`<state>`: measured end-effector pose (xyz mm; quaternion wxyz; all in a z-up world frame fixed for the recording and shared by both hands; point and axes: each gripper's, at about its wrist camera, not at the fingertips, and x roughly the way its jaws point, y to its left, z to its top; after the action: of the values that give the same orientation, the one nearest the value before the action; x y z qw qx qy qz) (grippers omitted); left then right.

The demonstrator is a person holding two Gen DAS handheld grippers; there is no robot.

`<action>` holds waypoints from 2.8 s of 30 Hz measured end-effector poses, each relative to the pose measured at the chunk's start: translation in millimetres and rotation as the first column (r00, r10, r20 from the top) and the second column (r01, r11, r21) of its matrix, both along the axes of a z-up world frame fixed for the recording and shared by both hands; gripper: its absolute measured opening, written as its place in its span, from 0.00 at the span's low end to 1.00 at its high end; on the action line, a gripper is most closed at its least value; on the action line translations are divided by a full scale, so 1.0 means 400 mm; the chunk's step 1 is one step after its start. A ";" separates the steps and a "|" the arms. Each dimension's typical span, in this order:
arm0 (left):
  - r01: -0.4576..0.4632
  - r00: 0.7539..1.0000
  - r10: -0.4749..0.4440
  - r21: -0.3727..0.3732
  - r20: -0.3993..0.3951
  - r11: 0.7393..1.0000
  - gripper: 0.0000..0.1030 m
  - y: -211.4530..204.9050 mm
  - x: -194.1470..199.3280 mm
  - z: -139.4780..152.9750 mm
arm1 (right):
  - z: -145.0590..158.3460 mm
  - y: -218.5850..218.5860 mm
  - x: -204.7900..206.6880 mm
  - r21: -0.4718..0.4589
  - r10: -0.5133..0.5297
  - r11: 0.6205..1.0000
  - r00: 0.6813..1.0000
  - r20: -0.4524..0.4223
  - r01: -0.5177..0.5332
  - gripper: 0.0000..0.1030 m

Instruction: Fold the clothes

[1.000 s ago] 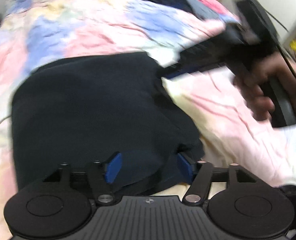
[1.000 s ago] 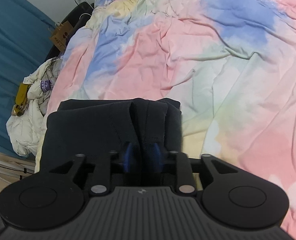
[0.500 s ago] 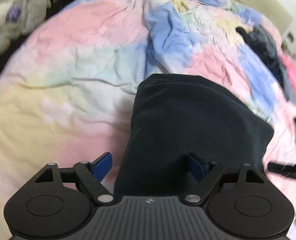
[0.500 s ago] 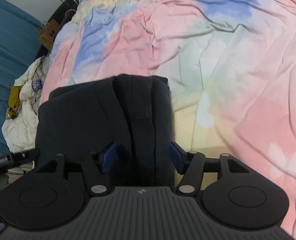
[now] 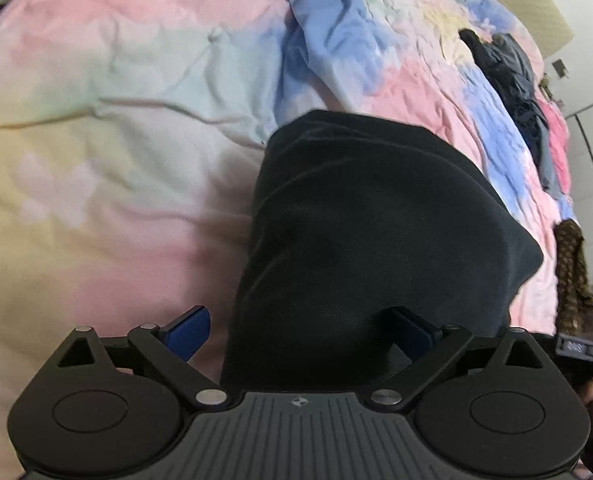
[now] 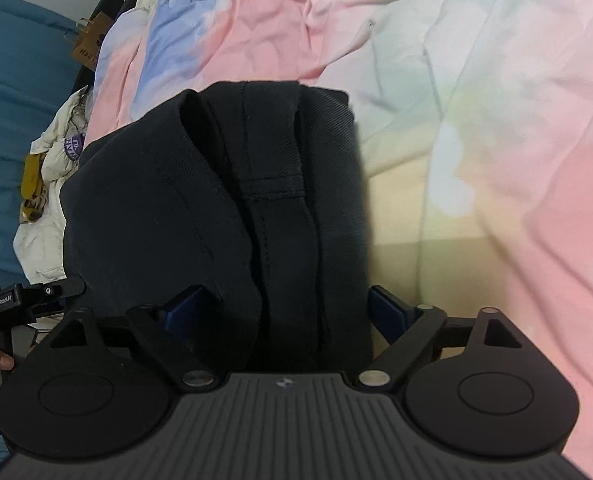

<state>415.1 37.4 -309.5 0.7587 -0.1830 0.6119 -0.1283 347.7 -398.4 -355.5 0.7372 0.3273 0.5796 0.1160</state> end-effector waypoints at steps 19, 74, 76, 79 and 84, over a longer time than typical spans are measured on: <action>0.001 0.994 0.006 0.061 -0.113 0.998 0.50 -0.100 0.002 0.028 | 0.060 0.048 -0.005 -0.014 -0.013 1.000 1.000 0.026 0.014 0.33; 0.065 0.978 -0.071 0.037 0.197 0.997 0.41 -0.827 -0.515 0.402 | 0.500 -0.448 -0.679 -0.109 -0.272 0.942 0.911 0.311 0.318 0.29; 0.086 0.977 -0.093 0.044 0.192 0.995 0.41 -0.922 -0.497 0.393 | 0.488 -0.533 -0.688 -0.107 -0.288 0.937 0.907 0.307 0.333 0.29; 0.118 0.975 -0.125 0.050 0.183 0.992 0.41 -1.068 -0.473 0.373 | 0.464 -0.661 -0.706 -0.102 -0.315 0.928 0.901 0.297 0.358 0.29; 0.176 0.970 -0.182 0.050 0.163 0.983 0.41 -1.293 -0.438 0.334 | 0.424 -0.864 -0.744 -0.103 -0.363 0.909 0.889 0.278 0.403 0.29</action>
<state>240.0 -479.7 -176.0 0.7956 -0.1024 0.5624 -0.2004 50.0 -744.2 -185.9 0.8369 0.3584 0.4120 -0.0375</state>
